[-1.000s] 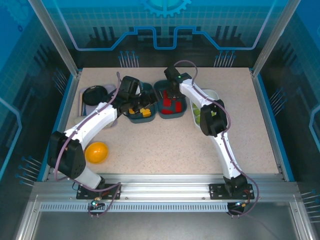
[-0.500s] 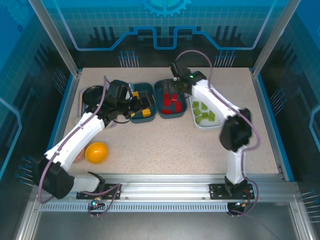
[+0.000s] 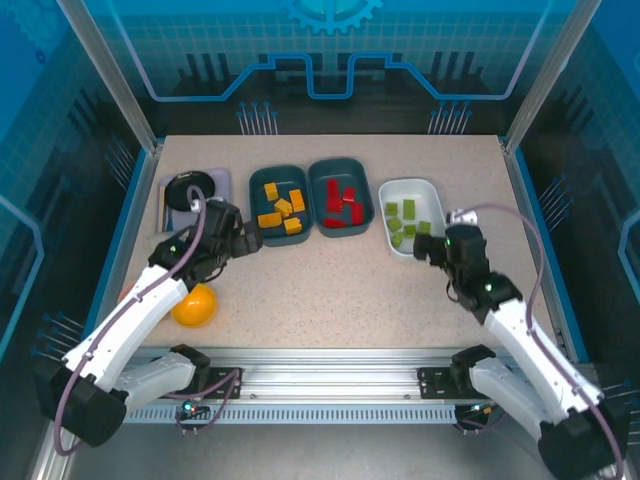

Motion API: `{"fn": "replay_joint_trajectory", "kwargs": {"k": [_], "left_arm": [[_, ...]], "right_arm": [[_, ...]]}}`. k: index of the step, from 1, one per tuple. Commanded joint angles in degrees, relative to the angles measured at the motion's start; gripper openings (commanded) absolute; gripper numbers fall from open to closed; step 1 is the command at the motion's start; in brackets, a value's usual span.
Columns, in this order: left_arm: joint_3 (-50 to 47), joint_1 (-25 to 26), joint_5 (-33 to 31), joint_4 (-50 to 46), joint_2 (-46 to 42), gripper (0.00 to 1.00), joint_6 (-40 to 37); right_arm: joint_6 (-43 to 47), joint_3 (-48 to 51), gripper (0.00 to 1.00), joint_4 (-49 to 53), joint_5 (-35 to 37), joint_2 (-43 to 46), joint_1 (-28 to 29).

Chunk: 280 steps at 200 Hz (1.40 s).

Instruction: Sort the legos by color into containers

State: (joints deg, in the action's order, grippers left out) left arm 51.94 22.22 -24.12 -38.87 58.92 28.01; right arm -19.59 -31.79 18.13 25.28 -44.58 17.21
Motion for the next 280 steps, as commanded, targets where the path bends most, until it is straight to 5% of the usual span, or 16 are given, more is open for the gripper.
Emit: {"fn": "replay_joint_trajectory", "kwargs": {"k": [1,39,83,139,174,210,222,280], "left_arm": [[-8.8,-2.2,-10.9,11.0,-3.5,0.99,-11.4],[-24.0,-8.7,-4.0,29.2,-6.5,0.99,-19.0],[-28.3,-14.9,3.4,48.2,4.9,0.99,-20.0],[-15.7,-19.4,11.9,58.5,26.3,0.99,-24.5],[-16.7,-23.2,16.9,64.0,28.4,0.99,-24.4],[-31.8,-23.1,17.0,91.7,28.2,0.99,-24.9],[-29.8,-23.0,16.5,85.7,27.0,0.99,-24.3],[-29.5,-22.4,15.7,86.0,27.6,0.99,-25.0]], "right_arm": [[8.3,10.0,1.00,-15.9,1.5,6.0,-1.4],[10.3,15.4,1.00,-20.0,-2.0,3.5,-6.3],[13.8,11.9,1.00,-29.9,-10.5,-13.4,-11.6],[16.5,4.6,1.00,-49.2,-18.2,-34.0,-16.5],[17.0,2.5,1.00,-51.2,-22.6,-38.9,-16.5],[18.2,12.0,1.00,-68.8,-23.9,-40.2,-16.0],[18.1,11.6,1.00,-68.6,-24.0,-40.6,-16.1],[19.1,7.8,1.00,-62.7,-17.9,-41.5,-13.3]]}}
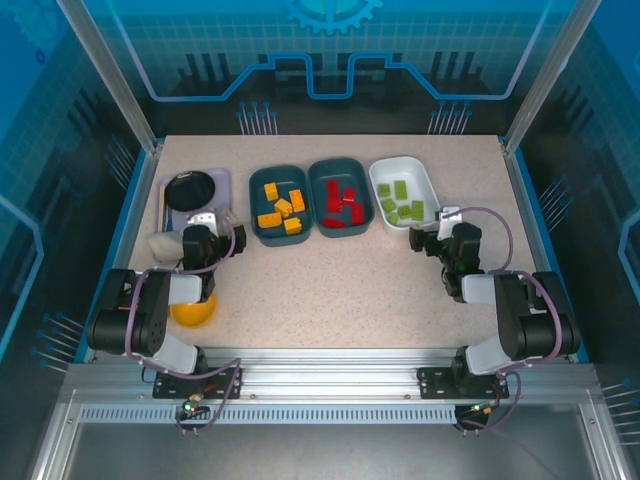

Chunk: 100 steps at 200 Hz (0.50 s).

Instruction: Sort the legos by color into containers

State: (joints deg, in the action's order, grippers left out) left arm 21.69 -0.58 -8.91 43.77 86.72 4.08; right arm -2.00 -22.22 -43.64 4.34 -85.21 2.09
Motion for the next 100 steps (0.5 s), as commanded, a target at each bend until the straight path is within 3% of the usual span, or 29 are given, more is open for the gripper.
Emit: {"fn": "replay_joint_trajectory", "kwargs": {"k": [1,100], "left_arm": [[0.8,0.4,0.5,3.3,-0.2,0.99,-1.1],[2.0,1.4,1.3,1.3,0.1,0.99,-2.9]], "right_arm": [[1.4,-1.8,1.00,-0.9,3.0,-0.9,1.8],[2.3,-2.5,1.00,0.6,0.2,-1.0,1.7]]}}
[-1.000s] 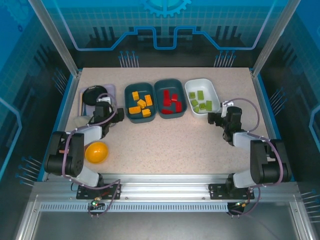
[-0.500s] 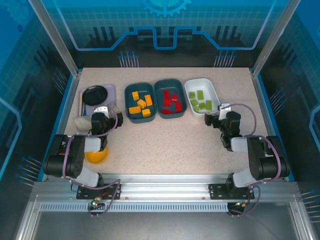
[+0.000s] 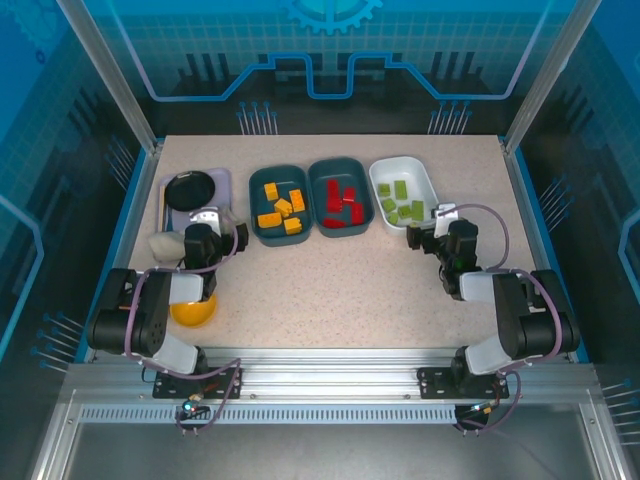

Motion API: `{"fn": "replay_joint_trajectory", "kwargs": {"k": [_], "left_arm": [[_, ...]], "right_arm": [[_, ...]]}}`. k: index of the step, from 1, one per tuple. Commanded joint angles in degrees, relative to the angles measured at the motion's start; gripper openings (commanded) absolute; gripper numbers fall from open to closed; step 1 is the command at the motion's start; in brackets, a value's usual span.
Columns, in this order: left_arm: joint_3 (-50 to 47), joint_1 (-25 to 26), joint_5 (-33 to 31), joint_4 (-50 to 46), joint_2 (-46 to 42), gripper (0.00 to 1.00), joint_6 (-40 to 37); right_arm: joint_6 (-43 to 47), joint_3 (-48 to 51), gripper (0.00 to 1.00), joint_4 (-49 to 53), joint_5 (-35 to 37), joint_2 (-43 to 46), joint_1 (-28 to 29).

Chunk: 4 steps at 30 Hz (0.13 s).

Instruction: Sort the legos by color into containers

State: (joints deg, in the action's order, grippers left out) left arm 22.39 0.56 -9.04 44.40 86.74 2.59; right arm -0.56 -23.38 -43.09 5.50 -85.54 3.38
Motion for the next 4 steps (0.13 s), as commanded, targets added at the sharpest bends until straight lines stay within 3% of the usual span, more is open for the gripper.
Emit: {"fn": "replay_joint_trajectory", "kwargs": {"k": [1,4], "left_arm": [[1.3,0.2,1.5,0.7,0.0,0.99,-1.4],[1.3,0.2,1.7,0.7,0.0,0.99,-1.4]], "right_arm": [[0.9,-1.3,1.00,0.0,-0.9,-0.7,0.4],[0.9,-1.2,1.00,-0.5,-1.1,-0.7,0.2]]}}
